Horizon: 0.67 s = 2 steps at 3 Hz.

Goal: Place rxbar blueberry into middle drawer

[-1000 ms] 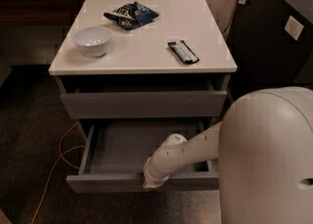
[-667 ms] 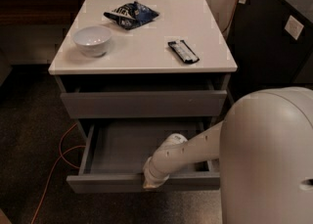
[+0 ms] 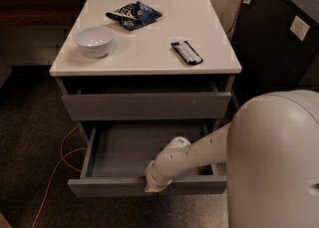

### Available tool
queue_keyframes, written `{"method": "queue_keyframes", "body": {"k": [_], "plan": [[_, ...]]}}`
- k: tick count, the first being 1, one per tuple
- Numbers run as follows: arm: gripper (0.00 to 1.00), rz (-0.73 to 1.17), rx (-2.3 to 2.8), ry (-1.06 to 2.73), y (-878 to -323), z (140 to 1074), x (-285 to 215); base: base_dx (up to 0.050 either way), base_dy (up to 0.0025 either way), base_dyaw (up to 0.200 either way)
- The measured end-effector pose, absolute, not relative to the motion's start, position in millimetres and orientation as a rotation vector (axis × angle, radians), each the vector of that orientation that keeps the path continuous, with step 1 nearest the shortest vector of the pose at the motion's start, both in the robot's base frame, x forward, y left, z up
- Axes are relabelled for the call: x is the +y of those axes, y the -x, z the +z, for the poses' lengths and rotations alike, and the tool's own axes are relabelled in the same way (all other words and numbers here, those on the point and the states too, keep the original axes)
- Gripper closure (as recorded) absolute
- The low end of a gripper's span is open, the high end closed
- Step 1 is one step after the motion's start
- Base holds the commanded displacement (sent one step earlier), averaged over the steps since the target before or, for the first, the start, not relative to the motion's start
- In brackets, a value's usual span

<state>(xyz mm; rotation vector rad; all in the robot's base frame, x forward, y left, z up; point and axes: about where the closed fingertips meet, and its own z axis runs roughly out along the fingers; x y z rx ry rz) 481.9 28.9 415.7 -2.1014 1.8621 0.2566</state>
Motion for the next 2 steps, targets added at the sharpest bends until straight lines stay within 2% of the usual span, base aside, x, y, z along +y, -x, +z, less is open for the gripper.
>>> {"method": "queue_keyframes", "body": {"k": [1,2], "plan": [[0.85,0.277,1.843,2.114,-476.9,413.5,33.1,0.000,0.00000,0.000],[0.62,0.278,1.843,2.114,-477.1,413.4,31.5,0.000,0.00000,0.000]]}}
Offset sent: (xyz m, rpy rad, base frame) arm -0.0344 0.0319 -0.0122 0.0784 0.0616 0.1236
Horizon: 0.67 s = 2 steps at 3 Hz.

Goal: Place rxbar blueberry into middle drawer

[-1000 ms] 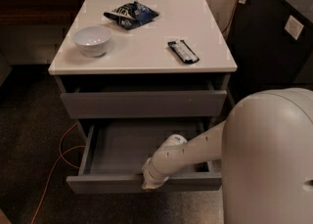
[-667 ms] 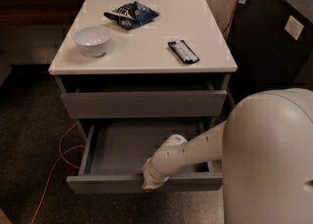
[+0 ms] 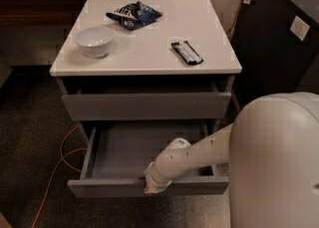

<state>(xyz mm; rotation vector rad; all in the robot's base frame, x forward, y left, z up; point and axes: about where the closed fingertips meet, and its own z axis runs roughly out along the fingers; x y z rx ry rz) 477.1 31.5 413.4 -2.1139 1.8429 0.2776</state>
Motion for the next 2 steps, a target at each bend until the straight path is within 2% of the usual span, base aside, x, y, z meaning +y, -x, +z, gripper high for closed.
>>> {"method": "queue_keyframes", "body": {"k": [2], "plan": [[0.01,0.297,1.817,2.121,-472.1,414.4,35.1,0.000,0.00000,0.000]]}}
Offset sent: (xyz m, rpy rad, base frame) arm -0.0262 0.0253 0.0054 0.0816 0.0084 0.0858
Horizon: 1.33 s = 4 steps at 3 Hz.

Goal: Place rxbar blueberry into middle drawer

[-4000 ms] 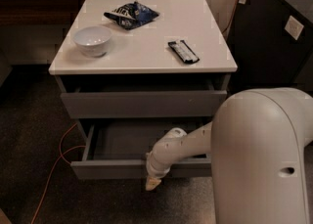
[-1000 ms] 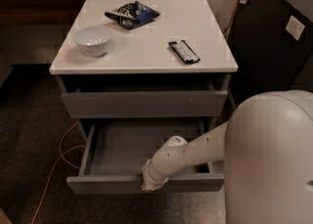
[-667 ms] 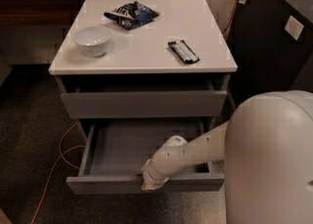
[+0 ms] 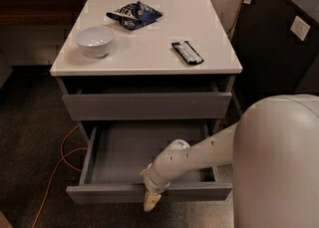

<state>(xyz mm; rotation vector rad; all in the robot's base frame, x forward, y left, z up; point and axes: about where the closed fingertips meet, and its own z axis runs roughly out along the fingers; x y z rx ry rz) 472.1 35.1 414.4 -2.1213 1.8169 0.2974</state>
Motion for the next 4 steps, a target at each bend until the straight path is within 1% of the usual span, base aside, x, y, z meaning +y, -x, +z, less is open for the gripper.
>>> {"method": "queue_keyframes", "body": {"k": [1,2,3,4], "plan": [[0.00,0.291,1.730,2.096,-469.2,444.4,43.4,0.000,0.00000,0.000],[0.00,0.217,1.662,2.046,-480.4,497.1,43.6,0.000,0.00000,0.000],[0.00,0.175,1.614,1.991,-494.2,546.5,41.2,0.000,0.00000,0.000],[0.00,0.178,1.627,1.870,-524.8,621.7,22.2,0.000,0.00000,0.000]]}}
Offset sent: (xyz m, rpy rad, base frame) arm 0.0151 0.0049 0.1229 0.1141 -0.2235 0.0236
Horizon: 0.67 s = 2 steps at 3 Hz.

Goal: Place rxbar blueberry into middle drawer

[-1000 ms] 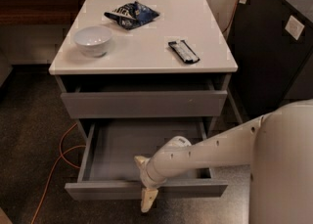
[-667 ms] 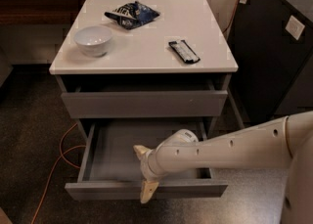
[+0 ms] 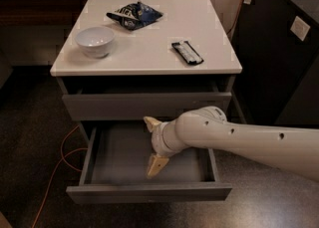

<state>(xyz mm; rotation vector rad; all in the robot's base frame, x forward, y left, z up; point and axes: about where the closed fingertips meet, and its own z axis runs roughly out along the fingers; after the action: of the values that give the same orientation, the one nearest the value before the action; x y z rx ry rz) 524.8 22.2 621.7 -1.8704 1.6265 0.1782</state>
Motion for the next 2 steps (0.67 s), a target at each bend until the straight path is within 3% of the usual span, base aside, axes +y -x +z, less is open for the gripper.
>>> {"method": "queue_keyframes", "body": {"k": [2], "plan": [[0.00,0.236,1.663,1.766,-525.9,634.3,17.0,0.000,0.00000,0.000]]}}
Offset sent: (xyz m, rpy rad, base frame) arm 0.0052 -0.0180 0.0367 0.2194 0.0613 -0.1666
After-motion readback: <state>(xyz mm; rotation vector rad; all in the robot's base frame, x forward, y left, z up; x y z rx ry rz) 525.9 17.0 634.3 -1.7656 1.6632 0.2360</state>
